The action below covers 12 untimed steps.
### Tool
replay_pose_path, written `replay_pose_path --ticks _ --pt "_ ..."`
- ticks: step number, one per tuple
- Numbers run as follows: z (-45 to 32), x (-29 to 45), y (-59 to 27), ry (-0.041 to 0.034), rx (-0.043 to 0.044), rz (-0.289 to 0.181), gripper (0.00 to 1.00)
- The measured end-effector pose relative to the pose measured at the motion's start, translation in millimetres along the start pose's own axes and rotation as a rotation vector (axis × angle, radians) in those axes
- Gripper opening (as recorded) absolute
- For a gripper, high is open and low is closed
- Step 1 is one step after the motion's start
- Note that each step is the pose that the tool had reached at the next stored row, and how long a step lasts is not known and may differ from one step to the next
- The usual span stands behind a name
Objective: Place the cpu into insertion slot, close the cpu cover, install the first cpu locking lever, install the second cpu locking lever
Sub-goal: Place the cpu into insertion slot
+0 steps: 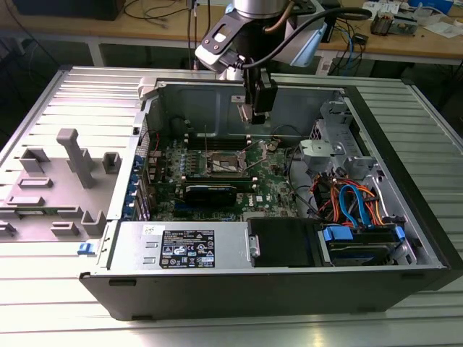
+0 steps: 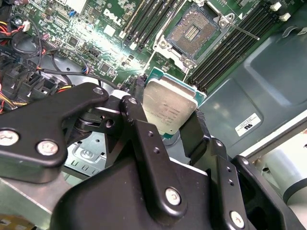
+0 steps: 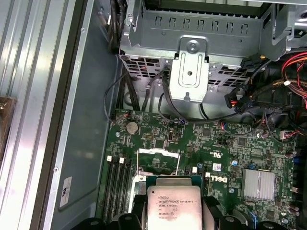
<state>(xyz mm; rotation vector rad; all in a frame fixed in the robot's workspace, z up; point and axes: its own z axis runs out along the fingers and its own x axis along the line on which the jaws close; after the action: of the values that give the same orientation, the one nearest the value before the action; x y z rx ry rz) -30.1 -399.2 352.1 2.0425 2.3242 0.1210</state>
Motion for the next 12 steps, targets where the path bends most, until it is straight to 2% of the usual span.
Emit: replay_pose_path --ticks 12 --pt "3.0 -0.2 -0.3 -0.0024 0.0008 0.013 0.55"
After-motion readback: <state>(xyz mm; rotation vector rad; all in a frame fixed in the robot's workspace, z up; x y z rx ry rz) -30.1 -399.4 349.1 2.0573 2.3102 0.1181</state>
